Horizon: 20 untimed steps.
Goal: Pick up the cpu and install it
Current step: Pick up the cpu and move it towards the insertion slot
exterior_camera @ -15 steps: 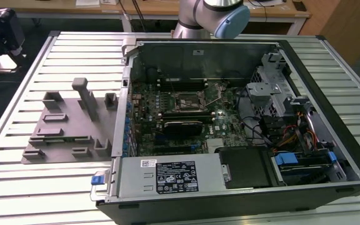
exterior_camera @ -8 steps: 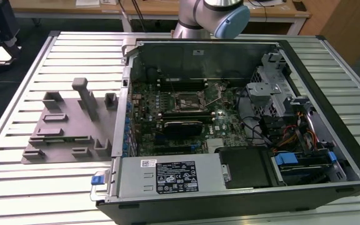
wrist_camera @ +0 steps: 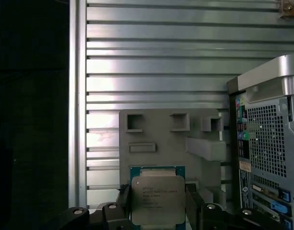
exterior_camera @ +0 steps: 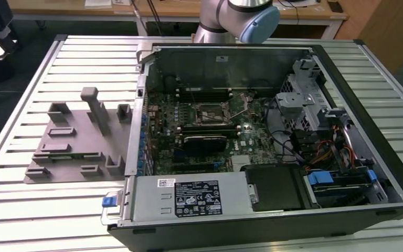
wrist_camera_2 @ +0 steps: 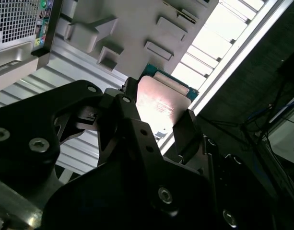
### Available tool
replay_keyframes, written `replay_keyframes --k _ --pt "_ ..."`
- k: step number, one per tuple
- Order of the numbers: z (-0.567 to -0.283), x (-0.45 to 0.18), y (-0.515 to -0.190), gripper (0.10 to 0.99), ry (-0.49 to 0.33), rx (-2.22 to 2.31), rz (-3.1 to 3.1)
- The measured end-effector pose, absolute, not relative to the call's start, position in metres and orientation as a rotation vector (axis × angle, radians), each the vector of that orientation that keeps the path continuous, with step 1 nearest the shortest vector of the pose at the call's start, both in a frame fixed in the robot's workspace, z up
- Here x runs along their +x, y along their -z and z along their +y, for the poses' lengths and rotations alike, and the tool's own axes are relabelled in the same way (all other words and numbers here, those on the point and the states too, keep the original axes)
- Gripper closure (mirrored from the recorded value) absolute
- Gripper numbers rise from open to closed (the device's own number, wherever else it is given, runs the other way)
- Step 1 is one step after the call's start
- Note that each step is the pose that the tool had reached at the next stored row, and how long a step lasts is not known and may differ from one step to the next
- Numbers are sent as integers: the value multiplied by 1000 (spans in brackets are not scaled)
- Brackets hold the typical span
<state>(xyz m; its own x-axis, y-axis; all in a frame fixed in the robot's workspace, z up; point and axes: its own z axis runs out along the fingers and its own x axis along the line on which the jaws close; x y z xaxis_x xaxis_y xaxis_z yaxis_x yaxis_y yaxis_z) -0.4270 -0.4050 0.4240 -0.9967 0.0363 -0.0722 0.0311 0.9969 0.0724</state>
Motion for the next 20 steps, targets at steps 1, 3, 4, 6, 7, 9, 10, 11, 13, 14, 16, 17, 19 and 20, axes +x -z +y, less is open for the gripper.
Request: replay_keyframes --k 1,3,4,6,7,9,10,11,13,14,16,17,19,20 --pt "-405 -427 -427 545 -109 52 3065" --pt "-405 -427 -431 545 -109 52 3065" --pt "-405 -427 -431 545 -110 52 3064" --pt "-405 -427 -431 545 -110 52 3064" --pt "-405 -427 -431 545 -109 52 3065" --pt "-405 -425 -431 545 -109 52 3065" --pt "-405 -423 -431 545 -109 52 3065" --pt "-405 -420 -431 545 -109 52 3065" --pt "-405 -414 -431 545 -109 52 3065" --pt "-405 -411 -431 545 -109 52 3065" --pt "-405 -404 -431 545 -109 52 3065" --pt "-405 -400 -431 545 -109 52 3065" --pt "-405 -393 -431 545 -109 52 3065" --pt "-405 -390 -431 545 -109 52 3065"
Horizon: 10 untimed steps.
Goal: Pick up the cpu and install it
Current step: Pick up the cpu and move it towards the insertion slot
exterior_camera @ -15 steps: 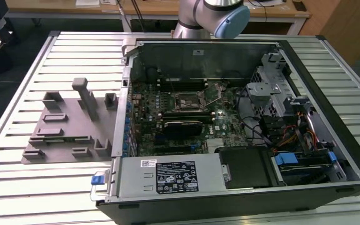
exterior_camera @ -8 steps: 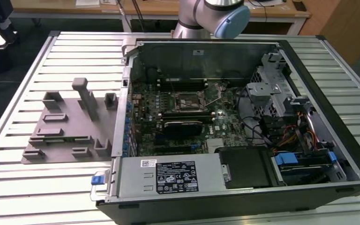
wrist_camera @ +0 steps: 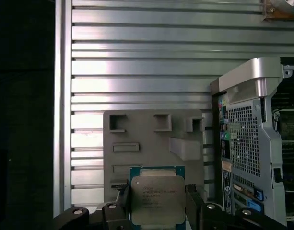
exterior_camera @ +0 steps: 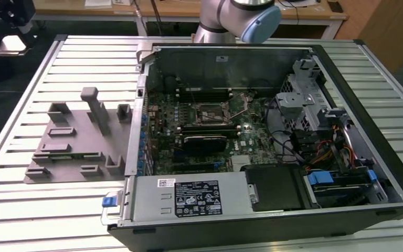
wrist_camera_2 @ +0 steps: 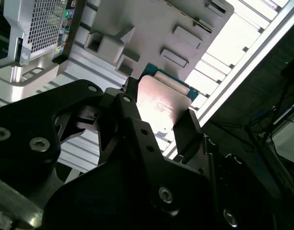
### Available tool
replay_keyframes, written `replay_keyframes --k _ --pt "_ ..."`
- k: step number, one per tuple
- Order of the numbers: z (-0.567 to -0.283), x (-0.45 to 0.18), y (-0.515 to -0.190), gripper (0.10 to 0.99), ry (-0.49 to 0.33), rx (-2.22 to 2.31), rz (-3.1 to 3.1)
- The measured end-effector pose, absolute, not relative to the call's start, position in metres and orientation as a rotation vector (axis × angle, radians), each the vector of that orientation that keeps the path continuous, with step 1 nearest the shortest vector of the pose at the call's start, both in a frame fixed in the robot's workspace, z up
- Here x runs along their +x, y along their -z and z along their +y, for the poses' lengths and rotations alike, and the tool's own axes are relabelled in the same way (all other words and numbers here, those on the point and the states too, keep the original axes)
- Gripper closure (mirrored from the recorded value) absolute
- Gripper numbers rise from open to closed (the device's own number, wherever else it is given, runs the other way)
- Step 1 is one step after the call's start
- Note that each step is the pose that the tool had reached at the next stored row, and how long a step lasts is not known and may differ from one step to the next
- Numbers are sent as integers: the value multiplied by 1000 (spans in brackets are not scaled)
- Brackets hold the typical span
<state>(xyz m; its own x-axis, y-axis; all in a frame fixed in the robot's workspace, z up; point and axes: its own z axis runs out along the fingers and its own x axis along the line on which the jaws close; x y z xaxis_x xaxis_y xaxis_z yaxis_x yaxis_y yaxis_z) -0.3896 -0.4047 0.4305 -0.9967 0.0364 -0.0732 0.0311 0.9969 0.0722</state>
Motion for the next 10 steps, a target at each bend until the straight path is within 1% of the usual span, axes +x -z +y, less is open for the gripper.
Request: replay_keyframes --k 10 --pt "-404 -356 -430 545 -109 52 3065"
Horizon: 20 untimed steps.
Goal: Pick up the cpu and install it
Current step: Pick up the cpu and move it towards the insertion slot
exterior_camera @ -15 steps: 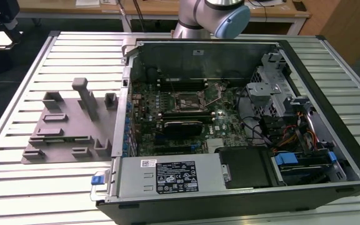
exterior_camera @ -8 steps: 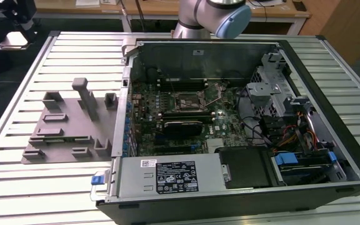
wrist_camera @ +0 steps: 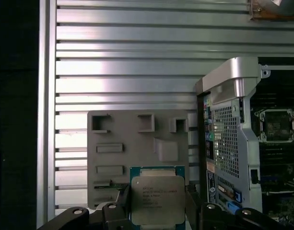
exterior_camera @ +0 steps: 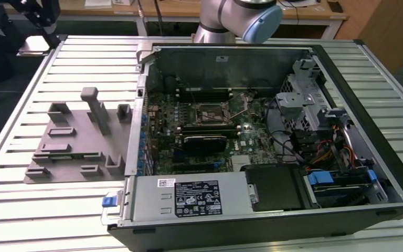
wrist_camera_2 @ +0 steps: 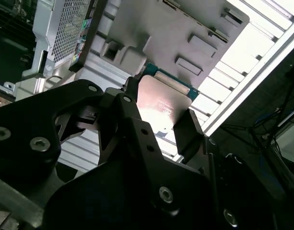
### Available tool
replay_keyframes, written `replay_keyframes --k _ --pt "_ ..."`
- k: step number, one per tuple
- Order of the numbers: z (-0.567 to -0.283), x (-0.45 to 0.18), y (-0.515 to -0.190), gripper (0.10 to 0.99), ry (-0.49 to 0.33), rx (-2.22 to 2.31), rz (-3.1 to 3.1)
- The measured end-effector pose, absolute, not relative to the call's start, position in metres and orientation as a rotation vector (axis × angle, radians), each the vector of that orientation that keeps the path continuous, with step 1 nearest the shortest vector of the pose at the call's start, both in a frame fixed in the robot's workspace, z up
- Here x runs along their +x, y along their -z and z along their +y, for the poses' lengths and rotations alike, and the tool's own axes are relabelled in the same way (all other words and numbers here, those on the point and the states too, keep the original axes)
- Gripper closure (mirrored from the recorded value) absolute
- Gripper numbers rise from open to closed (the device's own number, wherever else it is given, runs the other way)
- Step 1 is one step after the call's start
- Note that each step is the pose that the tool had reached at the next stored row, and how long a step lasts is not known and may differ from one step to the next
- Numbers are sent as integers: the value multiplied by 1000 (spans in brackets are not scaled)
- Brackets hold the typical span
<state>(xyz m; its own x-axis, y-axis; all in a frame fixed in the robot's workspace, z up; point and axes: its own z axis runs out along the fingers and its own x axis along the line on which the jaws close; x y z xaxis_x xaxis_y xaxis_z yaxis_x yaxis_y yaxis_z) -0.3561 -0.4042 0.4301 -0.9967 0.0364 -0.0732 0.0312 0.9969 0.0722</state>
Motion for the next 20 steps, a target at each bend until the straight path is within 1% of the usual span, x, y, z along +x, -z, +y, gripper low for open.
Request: replay_keyframes --k 20 --pt "-403 -296 -429 545 -109 52 3065"
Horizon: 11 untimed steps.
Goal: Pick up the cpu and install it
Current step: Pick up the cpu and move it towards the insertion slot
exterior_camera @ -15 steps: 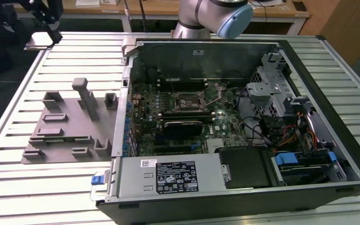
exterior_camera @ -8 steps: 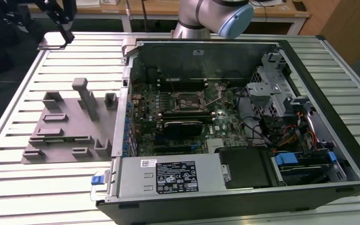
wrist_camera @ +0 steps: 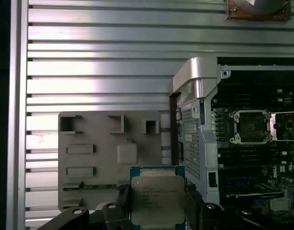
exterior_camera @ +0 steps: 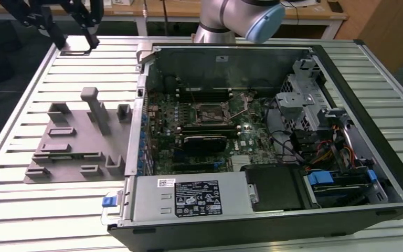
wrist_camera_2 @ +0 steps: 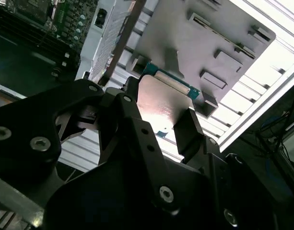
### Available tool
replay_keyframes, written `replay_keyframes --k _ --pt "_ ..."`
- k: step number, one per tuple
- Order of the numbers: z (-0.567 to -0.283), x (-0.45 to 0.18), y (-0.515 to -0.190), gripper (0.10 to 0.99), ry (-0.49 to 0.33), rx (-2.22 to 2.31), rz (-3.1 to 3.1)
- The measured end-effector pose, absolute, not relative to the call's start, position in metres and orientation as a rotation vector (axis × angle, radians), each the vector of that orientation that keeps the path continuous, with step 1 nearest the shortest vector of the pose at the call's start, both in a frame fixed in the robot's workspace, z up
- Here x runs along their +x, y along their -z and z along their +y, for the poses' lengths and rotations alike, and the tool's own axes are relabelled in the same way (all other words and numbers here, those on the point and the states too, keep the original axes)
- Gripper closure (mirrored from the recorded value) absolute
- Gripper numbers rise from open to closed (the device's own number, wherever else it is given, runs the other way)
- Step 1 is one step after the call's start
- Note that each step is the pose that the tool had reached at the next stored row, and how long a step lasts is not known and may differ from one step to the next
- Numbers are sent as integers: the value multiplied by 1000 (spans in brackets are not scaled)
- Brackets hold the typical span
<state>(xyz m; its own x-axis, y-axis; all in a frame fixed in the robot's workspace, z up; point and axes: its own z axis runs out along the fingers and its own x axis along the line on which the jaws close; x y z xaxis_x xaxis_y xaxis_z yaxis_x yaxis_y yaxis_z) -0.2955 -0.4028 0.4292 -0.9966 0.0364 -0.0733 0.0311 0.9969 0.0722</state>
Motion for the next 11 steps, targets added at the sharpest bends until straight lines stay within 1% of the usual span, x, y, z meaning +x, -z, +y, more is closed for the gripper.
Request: replay_keyframes --k 11 --pt "-402 -270 -426 545 -109 52 3065"
